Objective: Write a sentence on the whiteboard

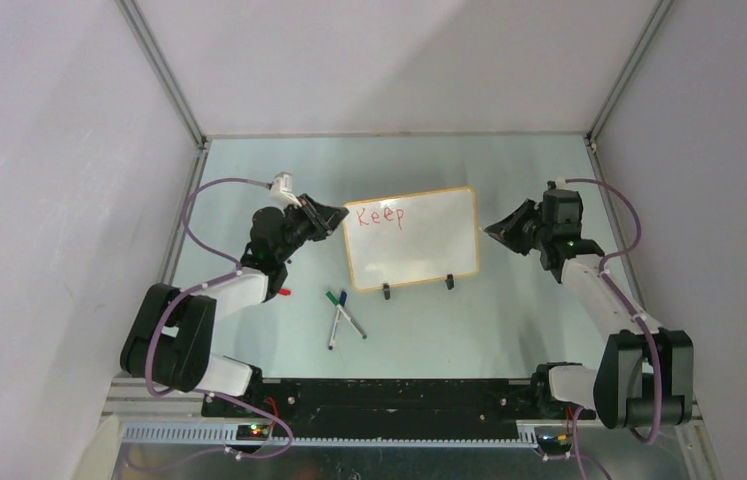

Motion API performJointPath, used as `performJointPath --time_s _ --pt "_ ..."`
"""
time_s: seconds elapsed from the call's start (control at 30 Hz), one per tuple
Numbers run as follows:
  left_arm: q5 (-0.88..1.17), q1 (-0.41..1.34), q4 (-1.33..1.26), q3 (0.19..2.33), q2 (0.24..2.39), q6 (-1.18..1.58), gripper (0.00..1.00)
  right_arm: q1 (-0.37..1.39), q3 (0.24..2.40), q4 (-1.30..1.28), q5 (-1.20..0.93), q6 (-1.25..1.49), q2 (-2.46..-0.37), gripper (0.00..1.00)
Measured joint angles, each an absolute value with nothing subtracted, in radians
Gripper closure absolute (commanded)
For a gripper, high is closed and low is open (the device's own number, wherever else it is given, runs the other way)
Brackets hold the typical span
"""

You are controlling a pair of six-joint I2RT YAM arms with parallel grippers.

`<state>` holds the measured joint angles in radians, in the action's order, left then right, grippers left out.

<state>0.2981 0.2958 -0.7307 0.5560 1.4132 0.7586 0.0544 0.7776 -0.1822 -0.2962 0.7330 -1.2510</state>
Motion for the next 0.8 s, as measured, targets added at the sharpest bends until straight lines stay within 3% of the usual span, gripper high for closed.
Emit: performJointPath --time_s 0.37,0.57,0.8 --pt "0.327 0.296 -0.747 0.556 1.422 0.760 0.70 0.125 0.770 -0.294 0.007 0.726 -0.995 1.00" --pt "0.329 0.297 -0.760 0.556 1.422 0.764 0.62 0.374 0.770 -0.238 0.179 0.648 -0.897 1.00" --pt "0.327 0.299 -0.791 0.553 1.422 0.778 0.62 0.681 0.797 -0.112 0.330 0.527 -1.044 1.00"
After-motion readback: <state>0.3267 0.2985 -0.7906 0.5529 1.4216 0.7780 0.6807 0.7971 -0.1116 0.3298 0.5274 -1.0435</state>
